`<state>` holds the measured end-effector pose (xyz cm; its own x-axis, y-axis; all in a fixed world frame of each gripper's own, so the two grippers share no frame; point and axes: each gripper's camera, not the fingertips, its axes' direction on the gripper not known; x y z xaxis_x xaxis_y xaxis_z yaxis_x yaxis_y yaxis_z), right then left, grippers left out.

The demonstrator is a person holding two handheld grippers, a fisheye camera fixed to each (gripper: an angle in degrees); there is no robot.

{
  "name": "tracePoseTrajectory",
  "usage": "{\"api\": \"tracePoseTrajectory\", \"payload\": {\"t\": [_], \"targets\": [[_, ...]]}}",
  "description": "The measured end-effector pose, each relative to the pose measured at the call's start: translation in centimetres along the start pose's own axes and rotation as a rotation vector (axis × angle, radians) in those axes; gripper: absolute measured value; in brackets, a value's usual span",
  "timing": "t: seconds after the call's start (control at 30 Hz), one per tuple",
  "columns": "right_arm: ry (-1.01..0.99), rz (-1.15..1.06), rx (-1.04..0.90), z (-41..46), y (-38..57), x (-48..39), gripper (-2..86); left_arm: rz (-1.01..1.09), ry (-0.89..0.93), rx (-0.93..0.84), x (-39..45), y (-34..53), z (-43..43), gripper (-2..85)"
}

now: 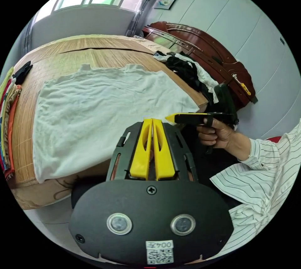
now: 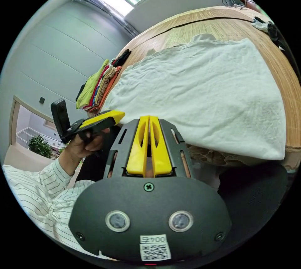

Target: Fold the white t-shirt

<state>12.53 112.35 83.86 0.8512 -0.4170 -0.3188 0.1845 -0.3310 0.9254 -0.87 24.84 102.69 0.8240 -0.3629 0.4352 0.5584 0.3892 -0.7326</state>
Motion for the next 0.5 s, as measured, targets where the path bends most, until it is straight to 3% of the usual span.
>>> {"api": "tracePoseTrajectory", "payload": {"t": [0.13, 0.27, 0.4, 0.5], "targets": [[0.032, 0.033, -0.033, 2.0, 0.2, 1.3, -0.7, -0.036, -0.020, -0.108, -2.0, 0.9, 6.4, 0.1], [-0.025, 0.057, -0.021, 2.2, 0.7, 2.0, -0.7, -0.069, 0.021, -0.092, -4.1, 0.5, 6.1, 0.1], [-0.002, 0.062, 0.065, -0.1, 0.7, 2.2, -0.7, -0.018, -0.058, -0.021, -4.1, -1.8, 2.0, 0.0], [0.057, 0.169, 0.074, -0.8, 1.1, 5.3, -0.7, -0.086, -0.095, -0.093, -8.3, -2.0, 3.4, 0.1]]}}
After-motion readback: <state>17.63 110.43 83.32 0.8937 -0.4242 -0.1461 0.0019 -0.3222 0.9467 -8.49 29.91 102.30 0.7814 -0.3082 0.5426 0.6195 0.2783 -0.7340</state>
